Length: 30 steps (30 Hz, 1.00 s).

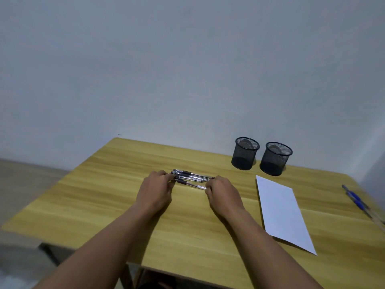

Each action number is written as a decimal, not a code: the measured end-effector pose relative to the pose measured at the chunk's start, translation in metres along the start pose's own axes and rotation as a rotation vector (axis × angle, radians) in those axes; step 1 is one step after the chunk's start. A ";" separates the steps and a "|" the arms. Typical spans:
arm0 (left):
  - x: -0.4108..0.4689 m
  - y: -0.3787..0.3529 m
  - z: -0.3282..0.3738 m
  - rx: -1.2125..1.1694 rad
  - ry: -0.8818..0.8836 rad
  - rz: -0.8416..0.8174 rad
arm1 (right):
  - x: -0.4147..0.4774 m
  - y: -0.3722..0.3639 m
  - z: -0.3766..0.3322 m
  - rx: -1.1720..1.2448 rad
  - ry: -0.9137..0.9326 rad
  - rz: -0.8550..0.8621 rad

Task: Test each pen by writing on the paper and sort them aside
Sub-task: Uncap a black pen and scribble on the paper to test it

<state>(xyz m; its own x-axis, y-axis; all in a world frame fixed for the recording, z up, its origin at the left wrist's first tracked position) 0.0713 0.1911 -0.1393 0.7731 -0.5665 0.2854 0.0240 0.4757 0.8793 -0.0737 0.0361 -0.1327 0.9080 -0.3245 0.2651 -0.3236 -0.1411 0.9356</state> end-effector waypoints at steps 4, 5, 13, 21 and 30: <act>0.000 0.000 0.001 0.042 -0.020 0.024 | -0.001 0.002 -0.002 0.037 0.012 0.007; -0.001 0.001 0.000 0.040 -0.018 0.040 | -0.002 0.003 -0.003 0.054 0.016 0.011; -0.004 0.021 0.007 -0.258 -0.023 -0.044 | -0.023 0.034 -0.003 0.503 -0.120 0.207; -0.002 0.052 0.055 -0.707 0.043 -0.084 | -0.034 0.067 0.011 1.348 -0.394 0.435; -0.007 0.051 0.127 -0.890 -0.028 -0.236 | -0.046 0.089 0.017 1.407 -0.352 0.492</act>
<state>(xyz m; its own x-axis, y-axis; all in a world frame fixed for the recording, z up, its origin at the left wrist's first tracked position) -0.0131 0.1339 -0.0477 0.6707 -0.7253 0.1554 0.6671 0.6814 0.3011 -0.1483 0.0227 -0.0659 0.5969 -0.7725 0.2168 -0.7303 -0.6350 -0.2520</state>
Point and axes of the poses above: each hand's wrist, its own x-axis towards the middle knuckle, its own y-axis out of the back of the hand, z = x × y, the point moved 3 cm from there along x, towards the middle knuckle, and after that the axes turned 12 degrees about y, right-handed, at the moved point
